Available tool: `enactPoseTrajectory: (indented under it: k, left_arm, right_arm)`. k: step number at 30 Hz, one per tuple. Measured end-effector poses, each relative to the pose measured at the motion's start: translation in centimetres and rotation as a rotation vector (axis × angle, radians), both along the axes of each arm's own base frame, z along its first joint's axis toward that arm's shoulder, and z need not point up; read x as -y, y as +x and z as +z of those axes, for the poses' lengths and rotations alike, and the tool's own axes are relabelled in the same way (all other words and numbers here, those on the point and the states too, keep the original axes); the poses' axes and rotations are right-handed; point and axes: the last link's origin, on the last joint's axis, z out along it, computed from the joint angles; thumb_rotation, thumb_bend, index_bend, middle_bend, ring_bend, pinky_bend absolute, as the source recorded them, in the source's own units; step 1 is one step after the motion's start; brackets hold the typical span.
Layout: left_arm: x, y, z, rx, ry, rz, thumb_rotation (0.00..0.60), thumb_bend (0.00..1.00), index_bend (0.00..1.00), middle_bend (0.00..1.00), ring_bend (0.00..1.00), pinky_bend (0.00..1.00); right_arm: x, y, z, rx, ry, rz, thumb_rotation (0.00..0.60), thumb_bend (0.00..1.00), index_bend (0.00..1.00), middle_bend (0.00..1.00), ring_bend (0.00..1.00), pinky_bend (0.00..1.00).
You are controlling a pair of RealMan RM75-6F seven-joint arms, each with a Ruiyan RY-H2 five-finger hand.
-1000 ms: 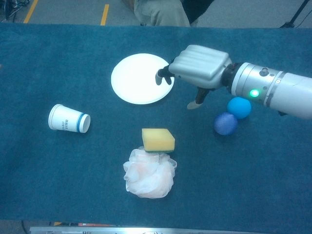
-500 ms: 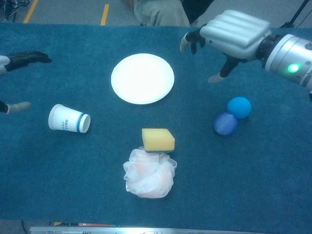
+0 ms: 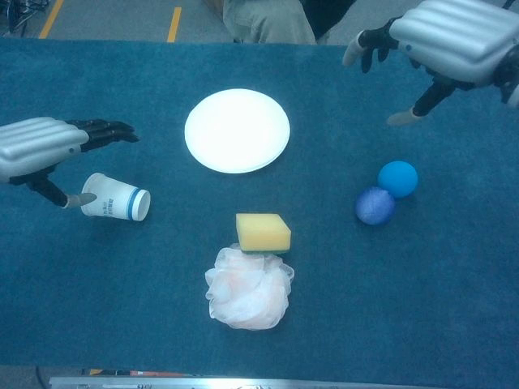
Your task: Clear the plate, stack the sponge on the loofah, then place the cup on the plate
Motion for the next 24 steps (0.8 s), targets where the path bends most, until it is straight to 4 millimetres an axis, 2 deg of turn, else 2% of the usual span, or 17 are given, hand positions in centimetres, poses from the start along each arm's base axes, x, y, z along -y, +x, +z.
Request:
enactPoseTrajectory:
  k: [8,24]
  left_arm:
    - [-0.5,-1.2,-1.8,-0.042,0.002,0.037,0.6,0.32,0.04,0.0,0.0,0.11]
    - [0.2,-2.2,-3.3,-0.097,-0.027,0.099,0.6,0.32,0.04,0.0,0.0,0.11]
  right_arm:
    - [-0.2,-0.8,0.8,0.009,-0.004,-0.016,0.6,0.04,0.28,0.39,0.35,0.54]
    - [-0.4,-1.5,0.8,0.017,0.01,-0.037,0.6,0.04,0.28,0.39,0.35,0.54]
